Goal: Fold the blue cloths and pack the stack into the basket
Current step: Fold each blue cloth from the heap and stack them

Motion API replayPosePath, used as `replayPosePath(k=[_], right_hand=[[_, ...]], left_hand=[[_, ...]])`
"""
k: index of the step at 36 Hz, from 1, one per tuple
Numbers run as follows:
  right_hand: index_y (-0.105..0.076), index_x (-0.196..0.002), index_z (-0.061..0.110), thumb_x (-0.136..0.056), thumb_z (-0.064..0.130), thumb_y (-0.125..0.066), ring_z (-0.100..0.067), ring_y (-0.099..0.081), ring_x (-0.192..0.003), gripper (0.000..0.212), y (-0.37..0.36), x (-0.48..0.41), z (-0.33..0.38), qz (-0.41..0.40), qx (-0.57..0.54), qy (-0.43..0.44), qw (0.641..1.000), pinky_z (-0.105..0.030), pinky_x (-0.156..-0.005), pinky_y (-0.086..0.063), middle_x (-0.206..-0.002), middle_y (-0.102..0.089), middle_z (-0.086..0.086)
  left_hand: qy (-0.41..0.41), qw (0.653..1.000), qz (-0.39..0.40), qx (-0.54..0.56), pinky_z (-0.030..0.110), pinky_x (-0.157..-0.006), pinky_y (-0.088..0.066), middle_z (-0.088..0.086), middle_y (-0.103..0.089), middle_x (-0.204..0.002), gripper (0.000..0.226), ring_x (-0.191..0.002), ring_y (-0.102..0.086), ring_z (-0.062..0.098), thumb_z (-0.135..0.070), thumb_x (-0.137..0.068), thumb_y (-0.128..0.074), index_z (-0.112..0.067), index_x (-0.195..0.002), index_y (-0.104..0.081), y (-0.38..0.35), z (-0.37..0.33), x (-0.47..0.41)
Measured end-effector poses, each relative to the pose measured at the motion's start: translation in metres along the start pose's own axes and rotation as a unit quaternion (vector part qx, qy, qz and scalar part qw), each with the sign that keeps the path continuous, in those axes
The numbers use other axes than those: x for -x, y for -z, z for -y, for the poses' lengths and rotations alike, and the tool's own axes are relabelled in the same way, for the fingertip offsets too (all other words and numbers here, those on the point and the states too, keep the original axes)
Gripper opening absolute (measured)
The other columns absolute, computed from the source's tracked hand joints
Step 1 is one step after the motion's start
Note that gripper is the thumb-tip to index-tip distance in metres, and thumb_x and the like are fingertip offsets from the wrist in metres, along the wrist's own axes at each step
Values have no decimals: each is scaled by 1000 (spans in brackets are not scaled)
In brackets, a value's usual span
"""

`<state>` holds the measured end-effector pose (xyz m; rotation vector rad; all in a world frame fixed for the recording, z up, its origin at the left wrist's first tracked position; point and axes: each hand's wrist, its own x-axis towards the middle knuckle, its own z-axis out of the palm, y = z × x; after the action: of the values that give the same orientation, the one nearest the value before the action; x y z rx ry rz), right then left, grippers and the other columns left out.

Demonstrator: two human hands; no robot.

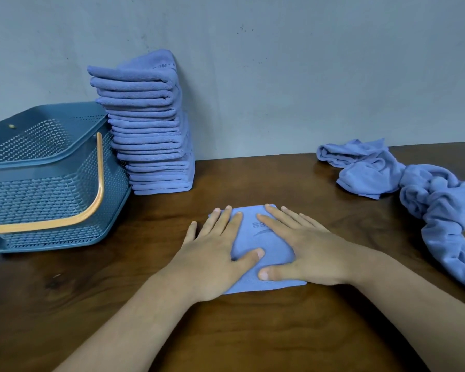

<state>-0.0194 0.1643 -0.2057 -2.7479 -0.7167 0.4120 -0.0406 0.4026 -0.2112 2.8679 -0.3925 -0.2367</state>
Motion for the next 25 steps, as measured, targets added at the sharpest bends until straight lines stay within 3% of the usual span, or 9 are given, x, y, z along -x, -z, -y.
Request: replayPosePath(k=[7, 10, 13, 15, 18, 25], right_hand=[[-1, -163, 55, -75, 100, -43, 9, 20, -154, 108, -2, 5, -5, -39, -40, 19, 998, -32, -129, 3, -165, 21, 38], [-23, -162, 51, -88, 88, -42, 9, -4, -155, 85, 0, 5, -7, -130, -108, -15, 986, -32, -128, -10, -169, -7, 35], [-52, -147, 40, -97, 77, -37, -5, -31, -148, 64, 4, 1, -8, -235, -82, -116, 961, -38, -120, -29, -156, -42, 23], [-61, -131, 38, -96, 77, -40, -7, -35, -142, 56, 3, -2, -7, -238, -45, -154, 958, -38, -115, -30, -144, -51, 22], [-61, -124, 41, -90, 82, -46, -8, -37, -139, 55, -2, -6, -6, -226, -51, -173, 957, -39, -115, -30, -137, -52, 24], [-61, -109, 42, -87, 79, -55, -11, -21, -155, 43, -6, -16, 0, -242, -99, -190, 947, -47, -128, -16, -143, -48, 24]], left_hand=[[-8, 998, -36, 60, 43, -132, 6, -27, 18, -171, 86, -154, 27, -4, -81, -97, -27, -42, -168, 3, -5, 1, 2], [8, 976, -122, 179, 37, -132, -8, -25, -14, -172, 68, -159, -2, -4, -66, -103, -40, -41, -165, -26, -5, 8, -1], [58, 949, -210, 229, 33, -126, -25, -23, -38, -162, 53, -152, -28, 0, -54, -106, -42, -38, -157, -41, 1, 14, -3], [86, 951, -215, 207, 36, -126, -26, -20, -40, -159, 51, -151, -29, 3, -51, -108, -39, -35, -156, -41, 3, 16, -3], [110, 964, -182, 158, 39, -130, -19, -14, -38, -164, 57, -155, -25, 9, -53, -109, -30, -30, -160, -37, -1, 14, -5], [133, 976, -148, 83, 41, -133, -9, -8, -23, -173, 68, -162, -8, 12, -58, -108, -24, -25, -168, -22, -10, 17, -13]])
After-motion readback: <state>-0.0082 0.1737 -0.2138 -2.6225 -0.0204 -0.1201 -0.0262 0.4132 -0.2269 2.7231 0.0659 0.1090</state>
